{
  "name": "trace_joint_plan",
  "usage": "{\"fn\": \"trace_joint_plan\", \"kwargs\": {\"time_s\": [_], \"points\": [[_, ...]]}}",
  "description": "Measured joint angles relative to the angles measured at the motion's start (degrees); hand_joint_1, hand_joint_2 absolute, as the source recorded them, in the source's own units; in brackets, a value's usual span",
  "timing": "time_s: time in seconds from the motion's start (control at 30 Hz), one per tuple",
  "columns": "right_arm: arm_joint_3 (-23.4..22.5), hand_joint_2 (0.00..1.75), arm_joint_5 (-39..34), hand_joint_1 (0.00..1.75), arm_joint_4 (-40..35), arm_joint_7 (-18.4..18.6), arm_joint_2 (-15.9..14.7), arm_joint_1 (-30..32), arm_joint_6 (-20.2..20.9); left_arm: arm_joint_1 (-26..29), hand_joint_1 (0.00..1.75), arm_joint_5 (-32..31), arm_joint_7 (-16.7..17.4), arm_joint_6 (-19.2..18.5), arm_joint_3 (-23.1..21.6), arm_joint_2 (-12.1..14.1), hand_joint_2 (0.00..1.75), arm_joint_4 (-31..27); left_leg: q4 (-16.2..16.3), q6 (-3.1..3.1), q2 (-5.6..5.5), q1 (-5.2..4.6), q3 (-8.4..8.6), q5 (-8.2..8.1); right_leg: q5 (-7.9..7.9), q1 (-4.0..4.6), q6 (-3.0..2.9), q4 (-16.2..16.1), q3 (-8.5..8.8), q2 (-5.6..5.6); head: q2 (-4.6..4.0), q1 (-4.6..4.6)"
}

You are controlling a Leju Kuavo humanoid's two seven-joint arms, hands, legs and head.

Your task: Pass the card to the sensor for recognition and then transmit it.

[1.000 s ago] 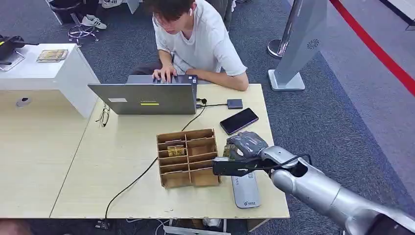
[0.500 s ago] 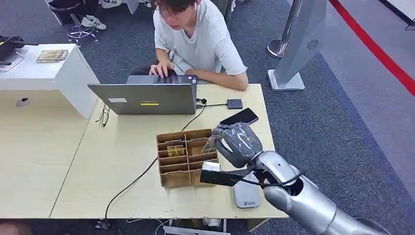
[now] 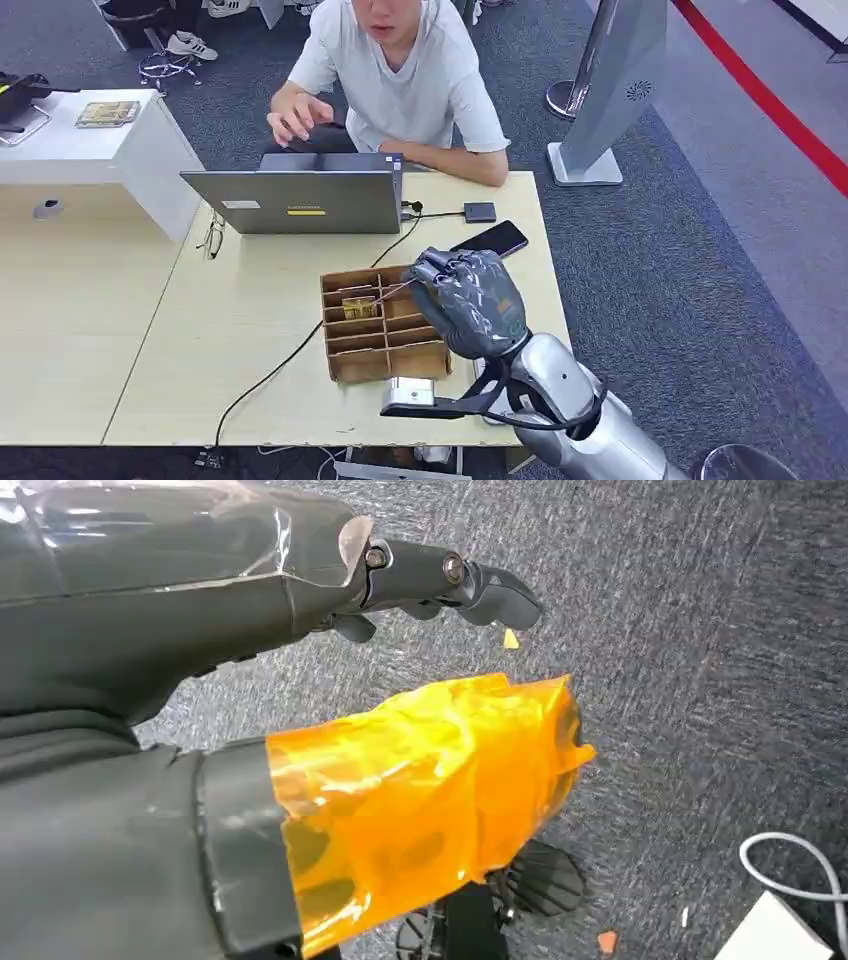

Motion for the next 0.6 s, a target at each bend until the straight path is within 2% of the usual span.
{"fn": "trace_joint_plan", "kwargs": {"time_s": [0.17, 0.37, 0.6], "points": [[-0.5, 1.75, 2.1, 1.75, 0.2, 0.0, 2.3, -0.1, -2.7, 0.0, 0.00, -2.2, 0.1, 0.0, 1.6, -0.5, 0.00, -0.5, 0.0, 0.00, -0.01, 0.00, 0.00, 0.00, 0.00, 0.00, 0.00, 0.0, 0.00, -0.01, 0.00, 0.02], [-0.9, 1.75, 10.4, 1.75, 1.6, 0.9, 5.0, -1.5, -8.5, -0.7, 0.00, -5.4, 0.7, 0.0, 3.4, -1.3, 0.00, -0.9, 0.0, 0.00, -0.02, 0.00, 0.00, 0.00, 0.00, 0.00, 0.00, 0.0, 0.01, -0.02, 0.00, 0.02], [-0.9, 1.75, 14.1, 1.75, 4.1, 2.5, 7.6, -4.3, -10.7, -1.4, 0.00, -8.2, 2.3, -0.4, 4.2, -1.9, 0.00, -0.9, 0.0, 0.00, 0.00, 0.00, 0.00, 0.01, 0.00, 0.00, 0.00, 0.0, 0.01, 0.00, 0.00, 0.02]]}}
